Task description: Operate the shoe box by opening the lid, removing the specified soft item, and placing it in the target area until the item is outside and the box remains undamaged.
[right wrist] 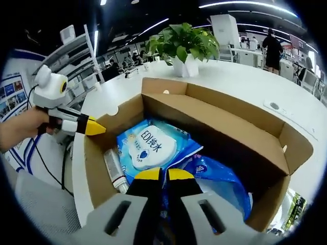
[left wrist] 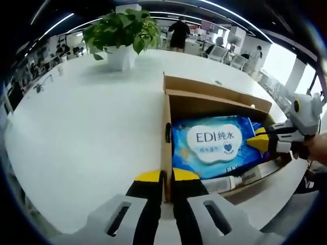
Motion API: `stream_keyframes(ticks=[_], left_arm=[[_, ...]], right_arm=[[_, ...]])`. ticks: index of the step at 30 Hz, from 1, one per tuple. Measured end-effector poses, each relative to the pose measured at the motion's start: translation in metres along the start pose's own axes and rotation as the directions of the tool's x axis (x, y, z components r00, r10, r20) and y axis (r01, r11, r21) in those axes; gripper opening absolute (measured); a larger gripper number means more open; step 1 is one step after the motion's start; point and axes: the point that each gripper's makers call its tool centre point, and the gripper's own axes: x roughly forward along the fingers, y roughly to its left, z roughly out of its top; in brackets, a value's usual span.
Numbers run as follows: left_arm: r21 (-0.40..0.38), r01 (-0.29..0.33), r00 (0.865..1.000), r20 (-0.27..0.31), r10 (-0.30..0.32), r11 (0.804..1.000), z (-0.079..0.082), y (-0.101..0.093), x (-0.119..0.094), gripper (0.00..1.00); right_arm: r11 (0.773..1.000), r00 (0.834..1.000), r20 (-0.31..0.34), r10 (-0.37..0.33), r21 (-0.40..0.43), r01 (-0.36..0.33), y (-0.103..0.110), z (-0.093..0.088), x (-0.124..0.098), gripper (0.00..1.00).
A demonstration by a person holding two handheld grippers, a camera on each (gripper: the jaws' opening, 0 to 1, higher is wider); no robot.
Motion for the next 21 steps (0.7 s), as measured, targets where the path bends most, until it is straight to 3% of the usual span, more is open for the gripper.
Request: stream_keyframes(ticks=[14, 21], left_arm=[[0.032, 0.007, 1.0, -0.019, -0.007, 0.999, 0.0, -0.001, 0.0, 0.04], [0.095, 0.013, 1.0, -0.022, -0.011, 0.995, 0.003, -0.003, -0.003, 0.05]], right_arm=[[1.0, 0.999, 0.027, -0.022, -0.003, 0.023, -0.009, 0.001, -0.022, 0.0], [0.999, 0.998, 0.038, -0.04, 0.004, 0.04, -0.017, 0.001, -0.032, 0.0]])
